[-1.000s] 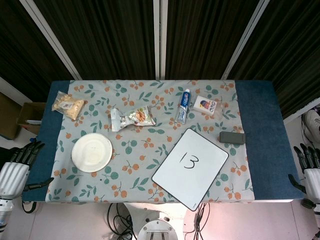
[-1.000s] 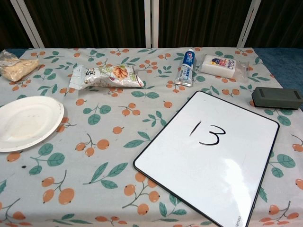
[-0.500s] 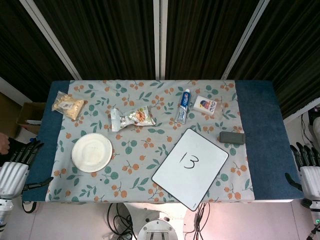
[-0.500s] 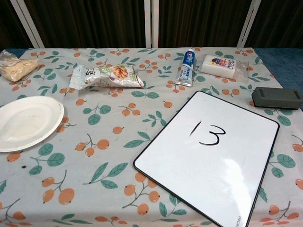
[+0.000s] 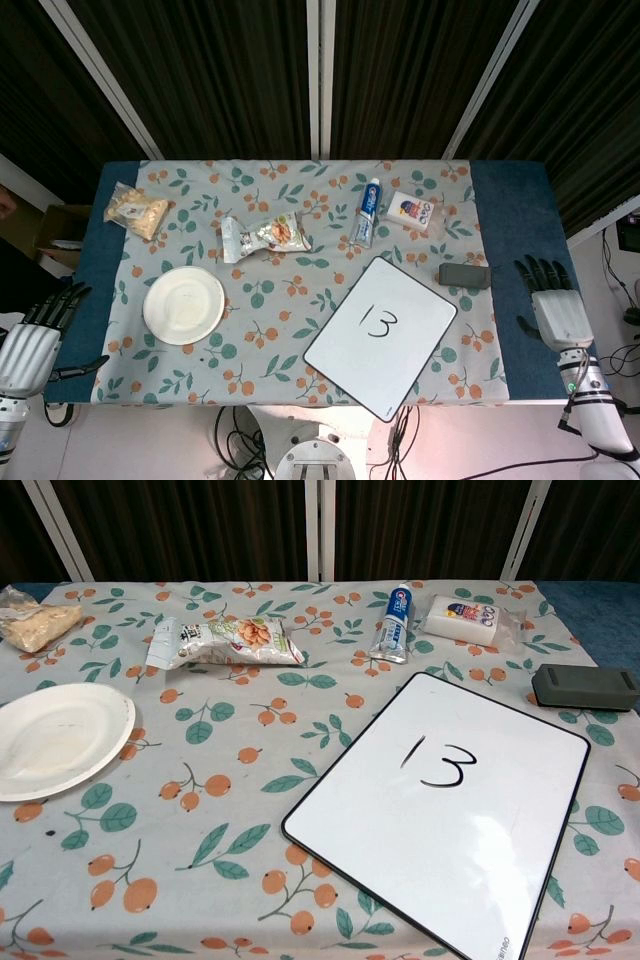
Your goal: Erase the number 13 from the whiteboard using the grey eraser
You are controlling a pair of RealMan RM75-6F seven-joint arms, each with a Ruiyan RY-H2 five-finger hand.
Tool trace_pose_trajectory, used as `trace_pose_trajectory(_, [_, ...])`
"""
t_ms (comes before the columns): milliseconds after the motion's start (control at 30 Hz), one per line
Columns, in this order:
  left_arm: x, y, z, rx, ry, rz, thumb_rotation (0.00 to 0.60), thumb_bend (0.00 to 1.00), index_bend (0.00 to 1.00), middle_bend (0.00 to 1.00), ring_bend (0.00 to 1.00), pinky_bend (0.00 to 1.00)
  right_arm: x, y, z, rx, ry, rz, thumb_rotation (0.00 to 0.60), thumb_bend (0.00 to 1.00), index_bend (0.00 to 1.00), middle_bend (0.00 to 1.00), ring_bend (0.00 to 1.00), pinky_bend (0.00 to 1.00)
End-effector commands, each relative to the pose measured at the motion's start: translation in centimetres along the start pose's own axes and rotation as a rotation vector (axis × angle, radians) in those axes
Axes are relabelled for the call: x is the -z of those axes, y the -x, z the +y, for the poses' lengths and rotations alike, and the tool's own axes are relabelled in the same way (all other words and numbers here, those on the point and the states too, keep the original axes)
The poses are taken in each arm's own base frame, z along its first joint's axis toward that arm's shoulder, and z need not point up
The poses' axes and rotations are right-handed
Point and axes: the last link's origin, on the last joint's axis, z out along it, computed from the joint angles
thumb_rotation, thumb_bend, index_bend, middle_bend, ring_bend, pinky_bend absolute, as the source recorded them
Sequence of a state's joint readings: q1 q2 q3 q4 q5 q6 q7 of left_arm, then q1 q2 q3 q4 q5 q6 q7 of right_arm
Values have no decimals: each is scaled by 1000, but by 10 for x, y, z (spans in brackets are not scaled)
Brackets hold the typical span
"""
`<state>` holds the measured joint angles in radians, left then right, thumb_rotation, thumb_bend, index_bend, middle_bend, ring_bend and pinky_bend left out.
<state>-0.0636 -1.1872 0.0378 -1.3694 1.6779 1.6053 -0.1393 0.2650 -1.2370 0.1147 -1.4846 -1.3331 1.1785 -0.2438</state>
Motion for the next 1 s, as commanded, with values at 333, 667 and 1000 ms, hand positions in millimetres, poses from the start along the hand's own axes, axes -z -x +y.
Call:
trace_pose_trajectory(333, [0,3,0,3,-1,-14,434,59,94,93,79,187,-84,-8,-62,69,62,-160,600,176,0,0,0,0])
trace_pose_trajectory(667, [-2,3,2,3,12,-17,434,59,95,93,79,188,-93,14,-94,44,72,-242,600,176,0,0,0,0])
trace_pose_trajectory(1000, [0,1,-2,2,0,-17,435,59,94,93,79,188,-95,25,-102,40,81,-232,600,189,18,0,0,0])
